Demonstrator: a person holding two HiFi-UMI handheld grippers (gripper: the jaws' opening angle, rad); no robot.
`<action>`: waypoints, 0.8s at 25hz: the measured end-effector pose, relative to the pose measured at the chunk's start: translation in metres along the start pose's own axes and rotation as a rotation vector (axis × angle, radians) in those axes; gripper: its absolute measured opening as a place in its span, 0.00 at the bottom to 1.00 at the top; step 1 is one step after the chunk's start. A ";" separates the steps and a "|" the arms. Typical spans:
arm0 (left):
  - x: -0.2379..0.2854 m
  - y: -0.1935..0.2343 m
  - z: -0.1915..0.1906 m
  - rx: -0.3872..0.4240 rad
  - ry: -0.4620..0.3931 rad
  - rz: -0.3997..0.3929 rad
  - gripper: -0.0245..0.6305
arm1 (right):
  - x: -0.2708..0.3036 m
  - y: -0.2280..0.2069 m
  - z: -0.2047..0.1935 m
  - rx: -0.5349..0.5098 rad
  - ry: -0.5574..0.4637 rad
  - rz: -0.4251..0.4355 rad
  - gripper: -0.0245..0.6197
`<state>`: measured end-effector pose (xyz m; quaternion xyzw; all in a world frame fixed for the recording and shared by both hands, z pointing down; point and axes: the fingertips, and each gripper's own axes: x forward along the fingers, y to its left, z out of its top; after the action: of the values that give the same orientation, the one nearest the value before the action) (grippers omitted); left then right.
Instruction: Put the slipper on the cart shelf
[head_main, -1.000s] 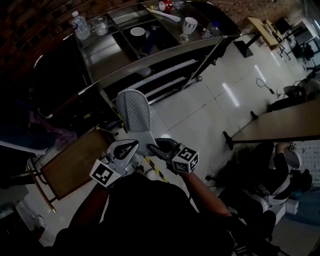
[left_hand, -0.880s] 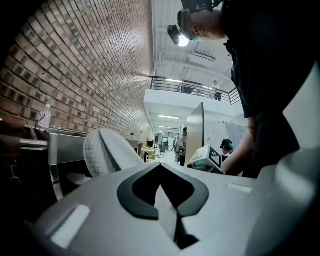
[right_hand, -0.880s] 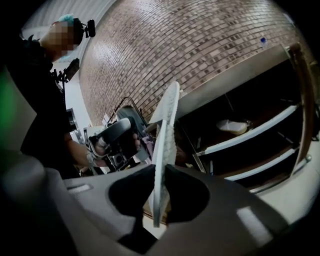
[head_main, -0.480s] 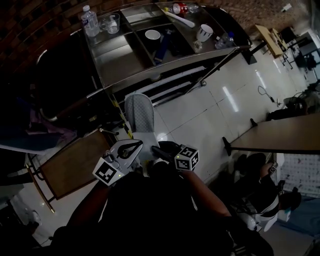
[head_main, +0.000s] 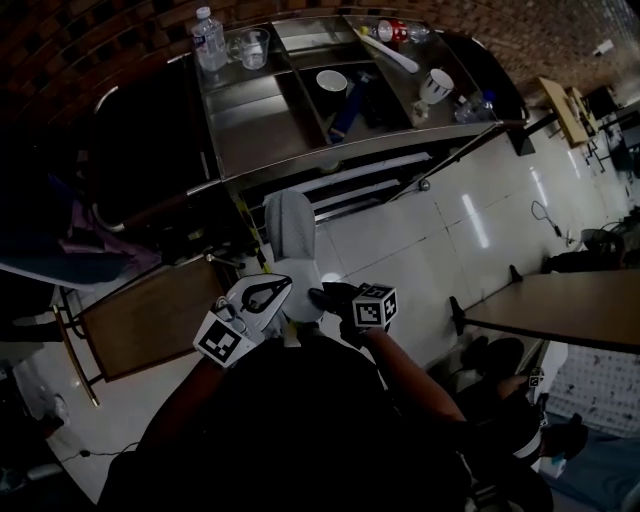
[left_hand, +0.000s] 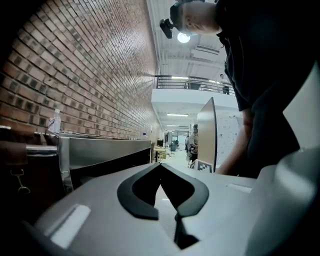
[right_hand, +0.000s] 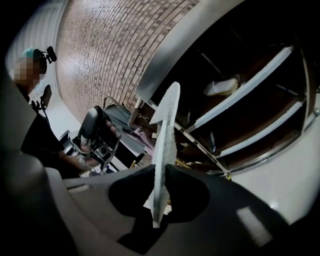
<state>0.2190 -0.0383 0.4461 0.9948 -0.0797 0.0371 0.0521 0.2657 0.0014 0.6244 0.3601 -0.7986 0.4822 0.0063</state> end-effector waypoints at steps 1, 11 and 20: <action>0.002 0.003 0.001 0.002 0.002 0.010 0.04 | 0.001 -0.004 0.003 0.010 0.005 0.008 0.14; 0.025 0.022 -0.002 0.040 0.027 0.069 0.04 | 0.024 -0.056 0.042 0.064 0.052 0.023 0.14; 0.046 0.039 -0.005 0.040 0.027 0.113 0.04 | 0.054 -0.095 0.085 0.007 0.095 -0.003 0.14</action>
<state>0.2576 -0.0828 0.4582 0.9889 -0.1345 0.0548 0.0312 0.3101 -0.1214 0.6705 0.3382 -0.7950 0.5016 0.0435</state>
